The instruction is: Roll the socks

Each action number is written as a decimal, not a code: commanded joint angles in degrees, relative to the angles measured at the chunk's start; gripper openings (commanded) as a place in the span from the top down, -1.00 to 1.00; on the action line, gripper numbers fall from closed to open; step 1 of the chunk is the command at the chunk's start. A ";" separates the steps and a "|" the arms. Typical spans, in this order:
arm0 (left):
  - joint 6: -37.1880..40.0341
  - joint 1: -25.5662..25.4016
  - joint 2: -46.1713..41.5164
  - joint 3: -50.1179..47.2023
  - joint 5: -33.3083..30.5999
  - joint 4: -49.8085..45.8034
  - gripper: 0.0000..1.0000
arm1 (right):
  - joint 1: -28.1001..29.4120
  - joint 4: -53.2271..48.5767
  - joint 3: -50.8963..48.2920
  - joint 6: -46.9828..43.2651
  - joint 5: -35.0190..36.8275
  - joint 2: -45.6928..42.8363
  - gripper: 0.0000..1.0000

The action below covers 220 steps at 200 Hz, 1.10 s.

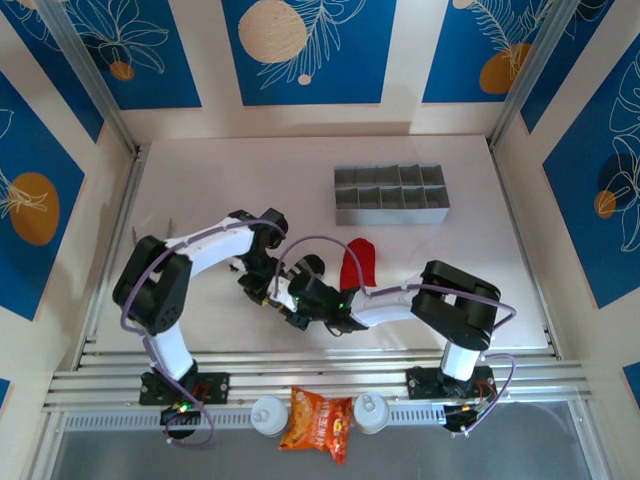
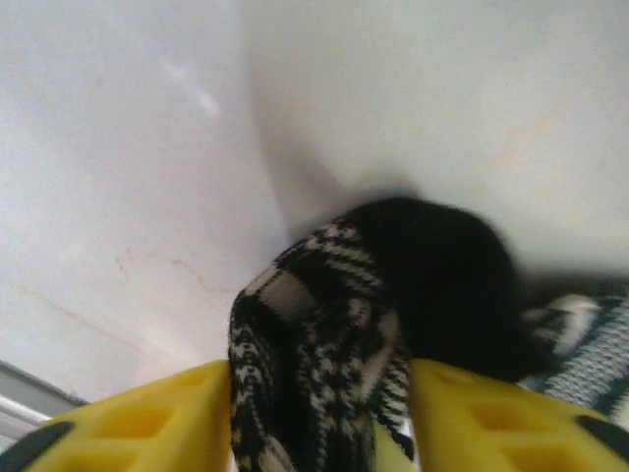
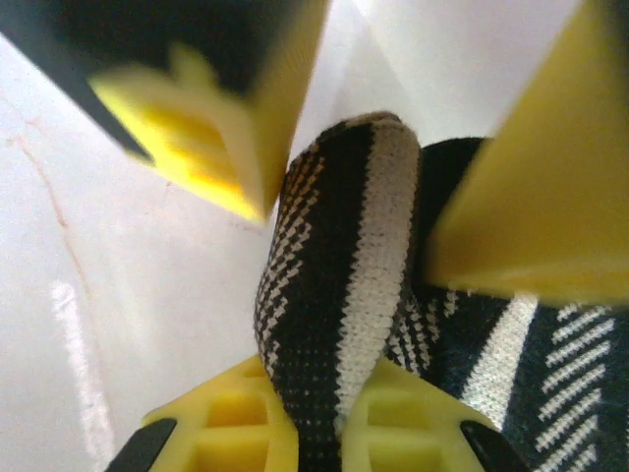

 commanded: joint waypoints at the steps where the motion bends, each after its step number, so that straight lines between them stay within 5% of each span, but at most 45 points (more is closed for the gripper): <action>1: -0.27 0.19 -6.78 -1.40 -3.47 1.81 -0.25 | -2.83 -6.06 -4.27 7.40 -10.79 2.30 1.00; 33: 2.27 0.99 -12.05 -4.99 -3.64 5.42 -0.40 | -6.17 -4.05 -6.23 12.08 -17.80 3.18 1.00; 105: 5.72 -0.20 -17.93 -16.43 1.18 21.28 -0.21 | -15.77 -8.68 -2.18 18.69 -35.04 8.19 1.00; 179: 6.50 -0.61 -18.90 -19.90 -0.96 20.87 -0.18 | -18.74 -16.56 3.82 20.58 -39.33 12.54 1.00; 220: 6.68 -0.72 -22.01 -21.88 -1.80 23.97 -0.36 | -19.23 -17.93 4.58 20.36 -39.59 13.20 1.00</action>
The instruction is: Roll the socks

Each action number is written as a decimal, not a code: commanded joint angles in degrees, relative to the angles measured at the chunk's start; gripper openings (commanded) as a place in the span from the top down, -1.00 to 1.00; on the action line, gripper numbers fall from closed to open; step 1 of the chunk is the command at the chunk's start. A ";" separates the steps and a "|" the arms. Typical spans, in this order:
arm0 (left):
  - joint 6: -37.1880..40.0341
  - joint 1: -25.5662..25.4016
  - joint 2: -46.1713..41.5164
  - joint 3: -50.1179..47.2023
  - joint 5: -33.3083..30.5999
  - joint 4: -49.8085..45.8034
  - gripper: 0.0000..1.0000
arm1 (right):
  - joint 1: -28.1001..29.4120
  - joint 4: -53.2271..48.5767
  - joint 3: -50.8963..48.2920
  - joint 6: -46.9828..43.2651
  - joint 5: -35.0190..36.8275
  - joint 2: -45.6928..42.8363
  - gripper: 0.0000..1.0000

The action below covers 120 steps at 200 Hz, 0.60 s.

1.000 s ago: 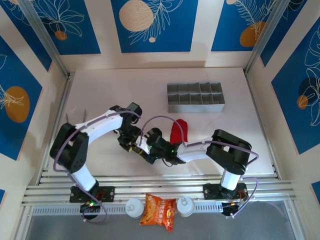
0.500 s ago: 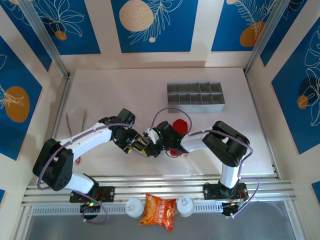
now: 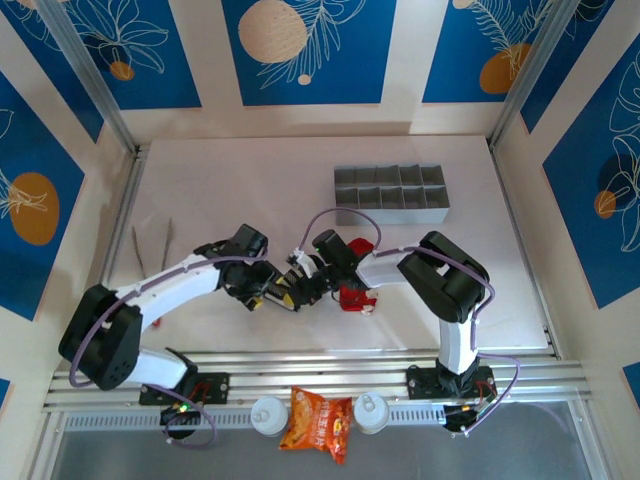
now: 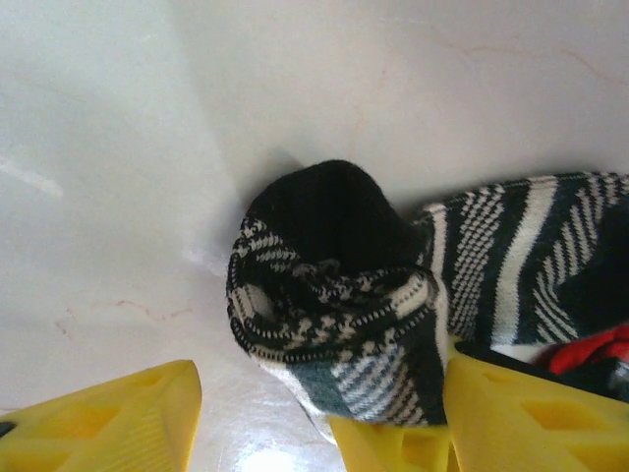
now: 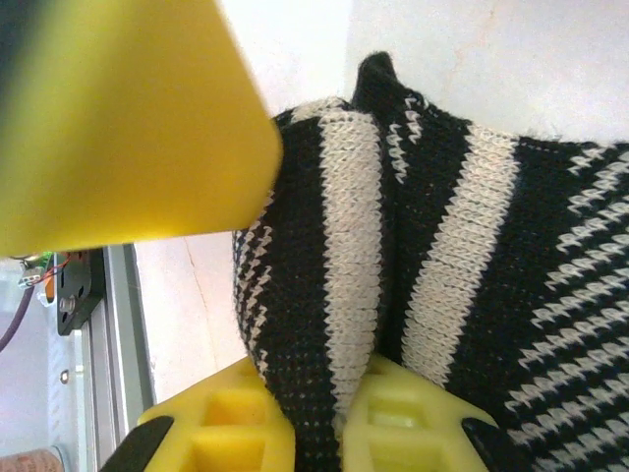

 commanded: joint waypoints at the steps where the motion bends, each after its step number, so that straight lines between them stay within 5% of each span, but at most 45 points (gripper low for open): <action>1: 0.84 -0.56 -1.34 -1.53 -0.75 1.67 -0.36 | -0.39 -12.87 -2.15 0.68 4.35 4.30 1.00; 90: 3.57 -2.61 11.18 0.59 3.76 4.77 -0.14 | -0.36 -12.39 -2.01 -0.09 6.38 3.77 1.00; 105: 4.63 -3.11 15.32 2.90 4.51 0.52 -0.04 | 0.74 -12.05 -2.60 -2.25 9.83 2.04 0.84; 120: 4.93 -3.62 17.79 3.91 4.42 -3.18 0.09 | 2.44 -10.06 -4.15 -4.87 14.70 -1.34 0.48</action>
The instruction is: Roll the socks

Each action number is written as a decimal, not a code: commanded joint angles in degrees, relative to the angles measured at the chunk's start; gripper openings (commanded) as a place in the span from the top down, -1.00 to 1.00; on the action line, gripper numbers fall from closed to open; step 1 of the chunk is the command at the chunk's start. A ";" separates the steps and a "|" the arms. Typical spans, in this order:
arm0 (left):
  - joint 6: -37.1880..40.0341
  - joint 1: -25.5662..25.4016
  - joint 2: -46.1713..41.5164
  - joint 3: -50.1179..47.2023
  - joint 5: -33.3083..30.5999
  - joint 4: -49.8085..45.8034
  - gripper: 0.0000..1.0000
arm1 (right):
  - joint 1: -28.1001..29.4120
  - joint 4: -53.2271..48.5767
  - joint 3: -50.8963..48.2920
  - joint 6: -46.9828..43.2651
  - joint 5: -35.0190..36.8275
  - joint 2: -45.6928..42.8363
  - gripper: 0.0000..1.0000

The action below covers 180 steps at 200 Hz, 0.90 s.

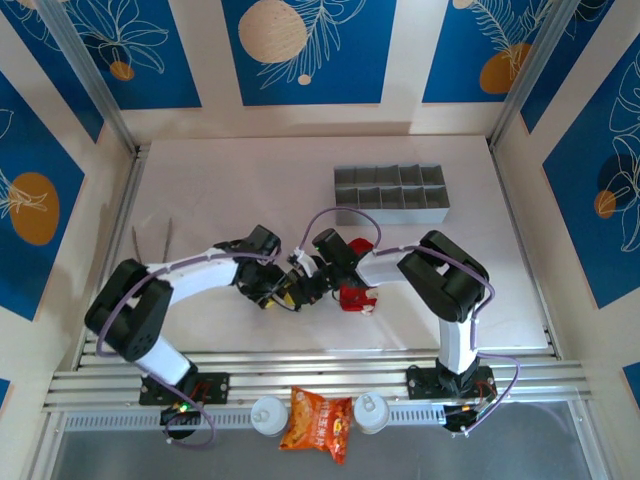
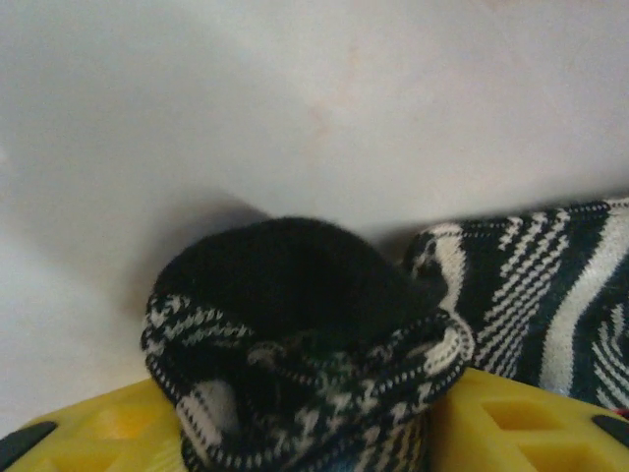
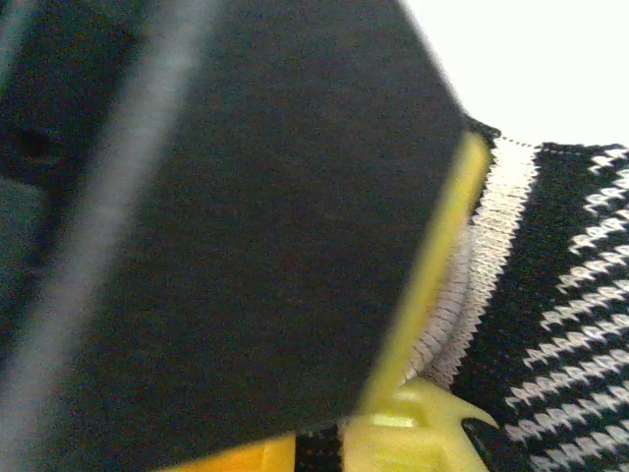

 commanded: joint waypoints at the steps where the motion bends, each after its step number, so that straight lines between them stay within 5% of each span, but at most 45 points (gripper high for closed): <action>1: 2.27 -1.99 5.13 0.99 1.82 -8.17 0.10 | 2.39 -8.31 -4.66 -4.74 14.01 -1.07 0.48; 36: 2.03 -2.37 7.19 2.00 0.19 -12.84 0.26 | 7.79 -2.66 -9.93 -11.81 29.17 -10.55 -0.03; 107: 2.11 -3.11 10.14 6.68 -0.93 -17.11 0.31 | 23.40 1.34 -14.09 -21.06 59.90 -20.66 -0.32; 180: 1.57 -3.48 10.43 7.45 0.08 -17.25 0.37 | 24.43 2.90 -9.25 -22.23 64.52 -15.63 -0.30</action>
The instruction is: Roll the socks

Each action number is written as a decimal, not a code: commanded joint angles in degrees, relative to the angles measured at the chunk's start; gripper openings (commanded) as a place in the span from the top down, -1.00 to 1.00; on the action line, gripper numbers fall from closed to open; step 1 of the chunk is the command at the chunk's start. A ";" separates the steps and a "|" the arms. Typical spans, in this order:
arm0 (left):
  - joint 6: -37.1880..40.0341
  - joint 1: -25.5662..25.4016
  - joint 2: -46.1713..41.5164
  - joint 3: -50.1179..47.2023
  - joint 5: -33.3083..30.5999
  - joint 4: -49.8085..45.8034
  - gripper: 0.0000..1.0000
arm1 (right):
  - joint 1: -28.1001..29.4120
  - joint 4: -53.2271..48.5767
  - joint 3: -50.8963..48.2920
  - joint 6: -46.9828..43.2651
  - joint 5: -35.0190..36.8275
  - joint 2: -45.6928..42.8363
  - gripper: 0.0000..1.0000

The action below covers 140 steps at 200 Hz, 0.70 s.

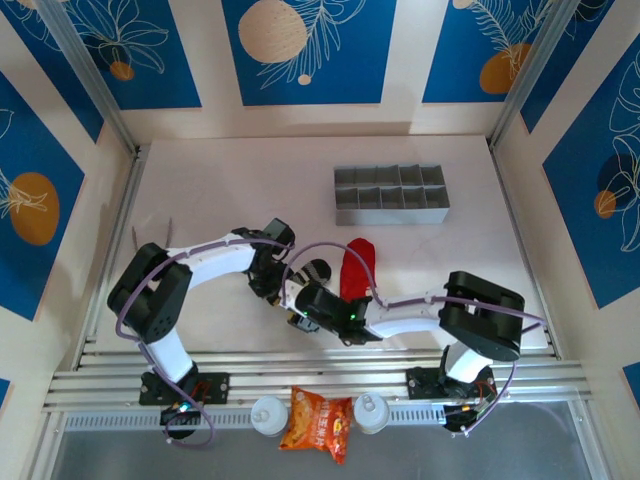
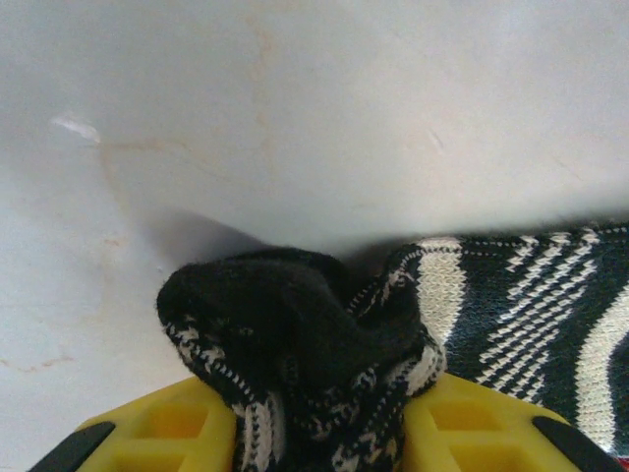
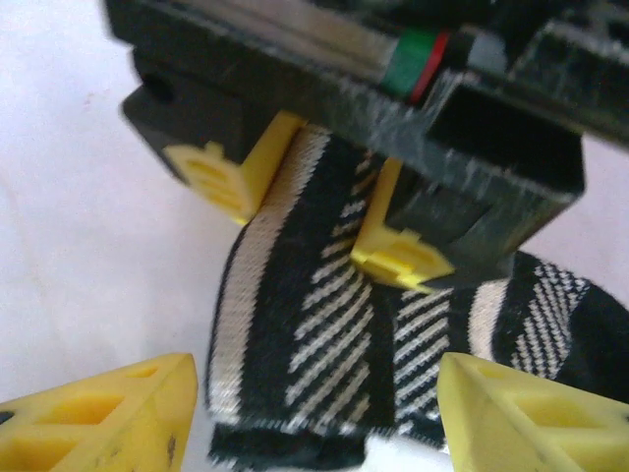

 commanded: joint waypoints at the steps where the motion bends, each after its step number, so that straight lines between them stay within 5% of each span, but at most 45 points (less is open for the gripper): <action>1: 0.03 -1.37 3.37 -2.04 -0.65 -6.23 0.37 | 0.37 1.46 1.50 -1.05 2.95 0.40 -0.30; 79: -1.98 -1.35 2.36 -2.36 0.97 -5.06 0.39 | 0.38 -3.49 5.23 5.96 0.44 8.14 0.01; 140: -4.26 -1.18 -1.39 -3.15 1.42 -3.94 0.30 | -1.35 -8.93 5.85 12.50 -1.79 9.67 0.93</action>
